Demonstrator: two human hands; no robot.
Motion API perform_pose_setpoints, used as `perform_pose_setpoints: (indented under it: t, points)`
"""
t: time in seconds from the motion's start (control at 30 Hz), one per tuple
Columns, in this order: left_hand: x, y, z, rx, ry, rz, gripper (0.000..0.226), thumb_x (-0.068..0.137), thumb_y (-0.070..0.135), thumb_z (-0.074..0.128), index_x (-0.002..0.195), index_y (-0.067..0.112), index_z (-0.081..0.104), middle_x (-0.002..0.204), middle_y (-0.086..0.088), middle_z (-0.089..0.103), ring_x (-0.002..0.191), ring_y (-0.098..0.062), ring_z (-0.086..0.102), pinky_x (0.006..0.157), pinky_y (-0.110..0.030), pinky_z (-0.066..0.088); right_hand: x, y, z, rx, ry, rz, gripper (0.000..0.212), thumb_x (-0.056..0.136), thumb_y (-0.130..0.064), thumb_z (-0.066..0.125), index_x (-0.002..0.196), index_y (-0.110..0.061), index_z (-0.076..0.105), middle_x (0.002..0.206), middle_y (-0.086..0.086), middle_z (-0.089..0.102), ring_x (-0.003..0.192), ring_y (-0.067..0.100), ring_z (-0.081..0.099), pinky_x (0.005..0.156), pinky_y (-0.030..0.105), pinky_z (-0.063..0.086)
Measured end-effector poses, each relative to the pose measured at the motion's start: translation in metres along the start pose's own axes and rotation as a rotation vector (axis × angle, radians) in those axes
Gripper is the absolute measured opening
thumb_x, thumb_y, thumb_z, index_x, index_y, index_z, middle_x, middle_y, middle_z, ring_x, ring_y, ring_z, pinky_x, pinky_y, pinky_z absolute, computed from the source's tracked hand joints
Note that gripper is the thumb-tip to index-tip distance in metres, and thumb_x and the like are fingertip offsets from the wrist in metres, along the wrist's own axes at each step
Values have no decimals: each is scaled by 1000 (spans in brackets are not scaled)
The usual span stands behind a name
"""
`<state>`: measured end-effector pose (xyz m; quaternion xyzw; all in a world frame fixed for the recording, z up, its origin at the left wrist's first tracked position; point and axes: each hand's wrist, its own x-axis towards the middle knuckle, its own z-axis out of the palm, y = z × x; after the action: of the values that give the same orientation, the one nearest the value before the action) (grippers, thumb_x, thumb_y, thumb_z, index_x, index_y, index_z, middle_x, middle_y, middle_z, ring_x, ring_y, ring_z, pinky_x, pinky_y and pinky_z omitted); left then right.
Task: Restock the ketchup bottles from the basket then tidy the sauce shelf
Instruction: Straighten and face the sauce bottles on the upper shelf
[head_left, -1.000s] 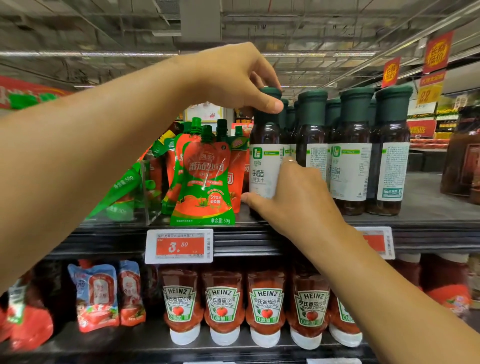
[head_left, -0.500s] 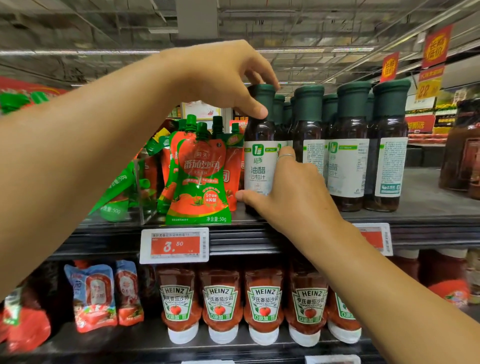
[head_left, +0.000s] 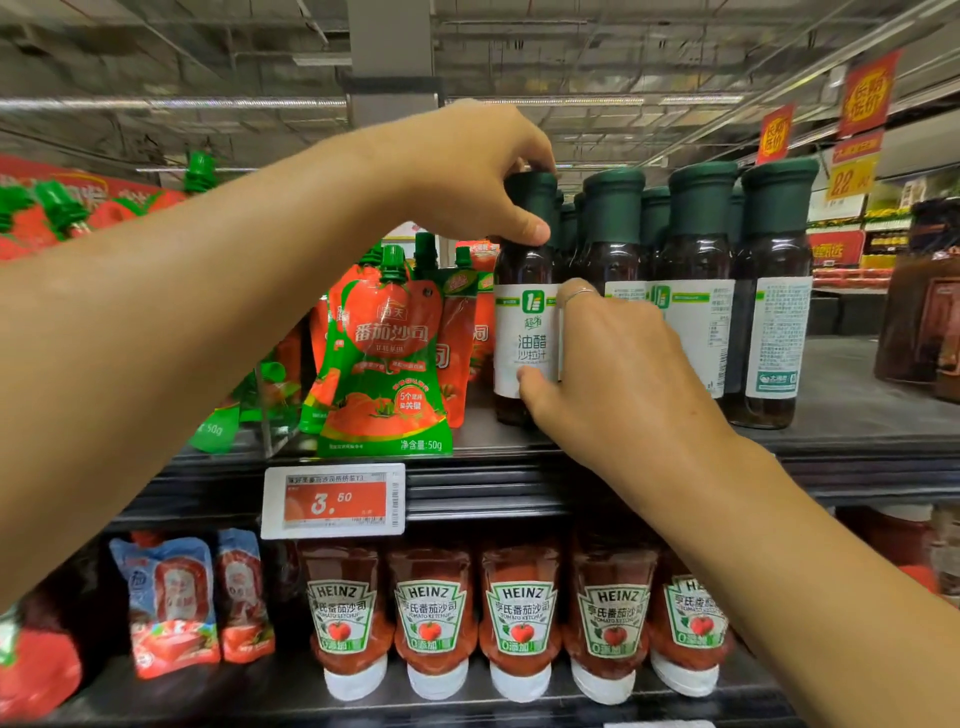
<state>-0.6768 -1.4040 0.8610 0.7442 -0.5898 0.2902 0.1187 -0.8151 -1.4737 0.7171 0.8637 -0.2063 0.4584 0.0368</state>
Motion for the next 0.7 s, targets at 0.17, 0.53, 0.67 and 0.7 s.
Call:
perform_pose_setpoints:
  t: [0.17, 0.53, 0.67, 0.7]
  points:
    - [2, 2, -4, 20, -27, -12, 64, 83, 58, 72, 139, 34, 53, 136, 0, 60, 98, -16, 57, 82, -30, 39, -7, 1, 6, 24, 29, -18, 33, 89, -35, 67, 107, -16, 48, 79, -2, 46, 73, 23, 49, 56, 29, 24]
    - [-6, 5, 2, 8, -26, -15, 55, 88, 53, 69, 134, 25, 57, 127, -2, 65, 101, -21, 61, 84, -32, 45, -11, 5, 22, 154, 66, 19, 40, 88, -38, 72, 112, -12, 53, 90, 8, 69, 85, 32, 67, 61, 28, 37]
    - [-6, 9, 2, 24, -68, -14, 57, 87, 54, 68, 133, 23, 52, 117, 1, 61, 102, -23, 59, 84, -38, 49, -10, 8, 19, 176, 2, 32, 43, 89, -33, 70, 120, -12, 51, 88, 7, 68, 84, 30, 67, 61, 27, 40]
    - [-6, 11, 4, 20, -82, -7, 57, 87, 53, 68, 132, 22, 51, 113, 1, 60, 100, -23, 58, 80, -38, 48, -10, 10, 18, 190, -21, 32, 44, 89, -31, 70, 124, -13, 51, 88, 5, 68, 84, 28, 67, 61, 27, 41]
